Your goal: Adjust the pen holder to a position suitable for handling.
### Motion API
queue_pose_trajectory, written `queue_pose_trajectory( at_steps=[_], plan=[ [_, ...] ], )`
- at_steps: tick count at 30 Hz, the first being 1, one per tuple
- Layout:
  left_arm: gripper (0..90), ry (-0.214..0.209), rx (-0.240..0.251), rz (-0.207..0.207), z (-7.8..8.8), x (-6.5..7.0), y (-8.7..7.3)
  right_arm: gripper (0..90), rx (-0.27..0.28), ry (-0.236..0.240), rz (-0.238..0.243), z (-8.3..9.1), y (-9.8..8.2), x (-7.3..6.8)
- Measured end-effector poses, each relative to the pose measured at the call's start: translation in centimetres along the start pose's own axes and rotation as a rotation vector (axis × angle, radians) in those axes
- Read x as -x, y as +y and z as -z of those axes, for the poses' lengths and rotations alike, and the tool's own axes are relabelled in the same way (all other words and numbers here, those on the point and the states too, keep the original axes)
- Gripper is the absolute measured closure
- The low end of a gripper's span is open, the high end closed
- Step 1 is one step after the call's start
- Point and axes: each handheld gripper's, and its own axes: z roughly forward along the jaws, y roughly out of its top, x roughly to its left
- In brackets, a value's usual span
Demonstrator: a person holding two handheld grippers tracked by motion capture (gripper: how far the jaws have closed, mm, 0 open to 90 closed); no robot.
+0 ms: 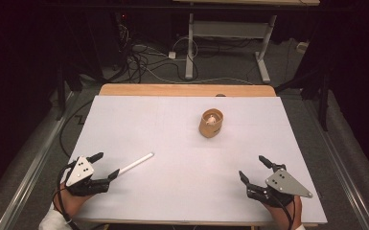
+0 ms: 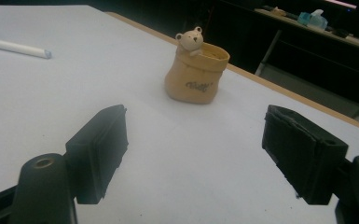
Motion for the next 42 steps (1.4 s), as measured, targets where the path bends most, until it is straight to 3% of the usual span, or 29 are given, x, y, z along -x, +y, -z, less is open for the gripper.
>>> queue_pose_trajectory(
  at_steps=[9,12,14,15,16,18,19,20,22,26,31,34,42],
  plan=[
    [19.2,-0.001,-0.009,-0.012,-0.2,0.4,0.1,23.6,-0.008,-0.017,-0.002,0.1,-0.3,0.3],
    [19.2,0.000,-0.002,-0.017,-0.2,0.5,0.1,30.4,-0.012,-0.024,-0.018,0.1,-0.6,0.5],
    [19.2,0.000,-0.010,-0.020,-0.3,0.5,0.1,41.7,-0.015,-0.021,-0.044,-0.1,-0.9,0.9],
    [19.2,-0.001,-0.009,-0.018,-0.3,0.5,0.1,41.7,-0.015,-0.021,-0.044,-0.1,-0.9,0.9],
    [19.2,-0.004,-0.009,-0.016,-0.3,0.5,0.0,48.9,-0.032,-0.021,-0.057,-0.4,-1.1,1.3],
    [19.2,-0.002,-0.014,-0.023,-0.3,0.6,0.0,52.5,-0.039,-0.026,-0.057,-0.6,-1.1,1.4],
    [19.2,-0.005,-0.013,-0.021,-0.3,0.6,0.0,63.6,-0.046,-0.029,-0.056,-0.9,-1.0,1.8],
    [19.2,-0.007,-0.011,-0.019,-0.3,0.6,0.0,63.6,-0.046,-0.029,-0.056,-0.9,-1.0,1.8],
    [19.2,-0.007,-0.015,-0.022,-0.4,0.6,0.0,77.9,-0.057,-0.007,-0.067,-1.6,-0.8,2.6],
    [19.3,-0.005,-0.023,-0.022,-0.6,0.6,0.0,89.0,-0.087,-0.011,-0.069,-2.9,-0.5,3.8],
    [19.2,0.002,-0.012,-0.011,-0.4,0.6,0.0,90.0,-0.119,-0.027,-0.079,-5.0,-0.3,5.4],
    [19.2,0.000,-0.014,-0.008,-0.4,0.7,0.0,90.0,-0.147,-0.031,-0.108,-7.2,-0.1,6.9],
    [19.2,0.002,-0.018,-0.009,-0.4,0.7,-0.1,90.0,-0.195,-0.022,-0.096,-11.2,0.9,8.8]
  ],
)
